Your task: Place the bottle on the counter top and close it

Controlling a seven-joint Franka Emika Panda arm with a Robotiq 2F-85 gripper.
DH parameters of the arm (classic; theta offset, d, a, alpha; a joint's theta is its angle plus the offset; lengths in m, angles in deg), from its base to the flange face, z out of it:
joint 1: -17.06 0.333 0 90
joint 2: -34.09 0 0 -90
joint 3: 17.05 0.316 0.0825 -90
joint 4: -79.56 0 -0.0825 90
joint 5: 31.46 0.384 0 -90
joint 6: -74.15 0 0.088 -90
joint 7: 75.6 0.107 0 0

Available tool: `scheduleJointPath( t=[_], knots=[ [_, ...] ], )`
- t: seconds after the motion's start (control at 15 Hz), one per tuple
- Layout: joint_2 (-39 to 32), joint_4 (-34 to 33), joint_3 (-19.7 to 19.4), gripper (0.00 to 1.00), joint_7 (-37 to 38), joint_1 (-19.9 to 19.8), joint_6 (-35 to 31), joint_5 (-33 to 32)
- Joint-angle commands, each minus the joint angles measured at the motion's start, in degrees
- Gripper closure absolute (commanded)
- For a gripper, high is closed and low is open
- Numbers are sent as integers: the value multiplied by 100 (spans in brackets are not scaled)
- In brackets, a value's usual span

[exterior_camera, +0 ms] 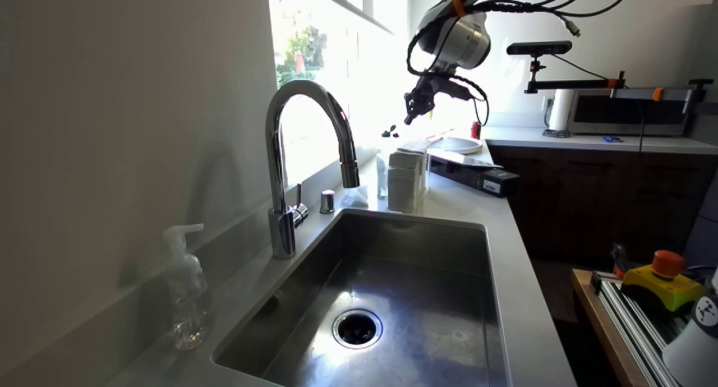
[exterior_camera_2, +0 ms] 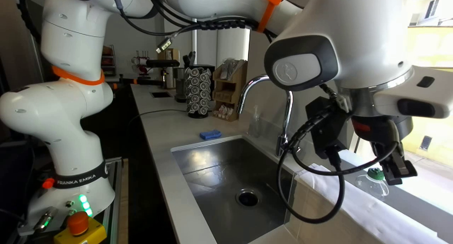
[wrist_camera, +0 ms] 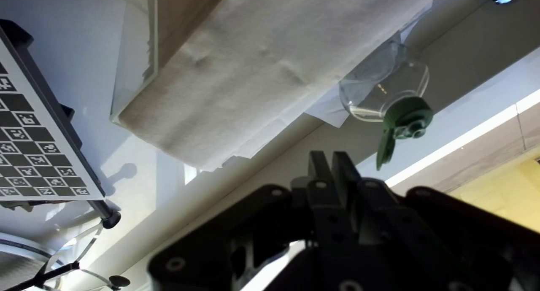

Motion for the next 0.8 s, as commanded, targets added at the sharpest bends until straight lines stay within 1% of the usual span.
scheduleJointPath(
  t=[0.0,0.73],
  knots=[
    [-128,-63,45,100,133,-13,38,47],
    [-211,-198,158,100,64,-63,-39,237]
  ],
)
